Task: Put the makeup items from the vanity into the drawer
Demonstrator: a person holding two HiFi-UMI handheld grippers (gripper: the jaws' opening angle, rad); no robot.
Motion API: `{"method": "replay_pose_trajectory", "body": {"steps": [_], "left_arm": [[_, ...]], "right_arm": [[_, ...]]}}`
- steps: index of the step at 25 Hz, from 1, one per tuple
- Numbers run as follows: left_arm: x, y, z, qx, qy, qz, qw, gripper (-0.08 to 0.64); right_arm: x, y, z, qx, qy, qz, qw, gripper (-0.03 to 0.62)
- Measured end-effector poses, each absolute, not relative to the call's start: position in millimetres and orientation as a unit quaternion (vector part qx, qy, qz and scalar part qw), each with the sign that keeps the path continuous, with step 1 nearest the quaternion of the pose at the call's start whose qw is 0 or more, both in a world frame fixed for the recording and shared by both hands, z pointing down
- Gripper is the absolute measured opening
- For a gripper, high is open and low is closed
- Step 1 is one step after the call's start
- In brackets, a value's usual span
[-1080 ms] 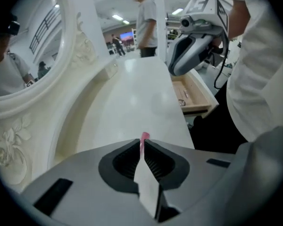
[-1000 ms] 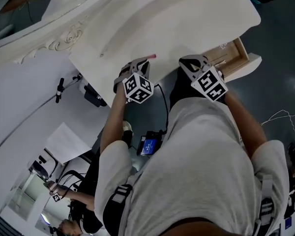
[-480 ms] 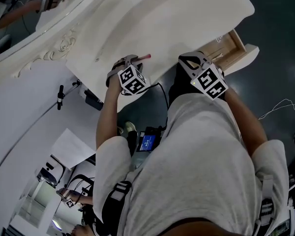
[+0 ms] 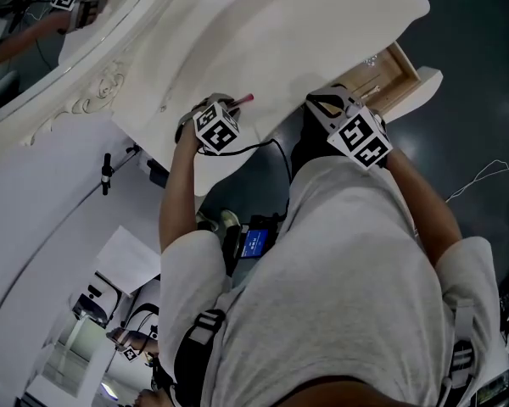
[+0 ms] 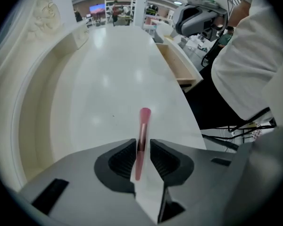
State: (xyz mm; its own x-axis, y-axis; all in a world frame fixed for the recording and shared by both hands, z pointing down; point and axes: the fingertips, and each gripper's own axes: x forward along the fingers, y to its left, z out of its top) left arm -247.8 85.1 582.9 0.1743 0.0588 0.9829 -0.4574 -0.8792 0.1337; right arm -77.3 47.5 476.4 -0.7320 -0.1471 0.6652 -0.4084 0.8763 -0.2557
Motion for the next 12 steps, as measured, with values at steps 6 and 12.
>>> {"method": "replay_pose_trajectory", "body": {"steps": [6,12], "left_arm": [[-248,86,583,0.727,-0.166,0.637,0.195,0.051],[-236,87,581,0.723,-0.198,0.636,0.185,0.049]], "right_arm": [[-70,47,474,0.149,-0.912,0.191,0.330,0.015],[-56,50,472,0.149,-0.913,0.191,0.327,0.015]]}}
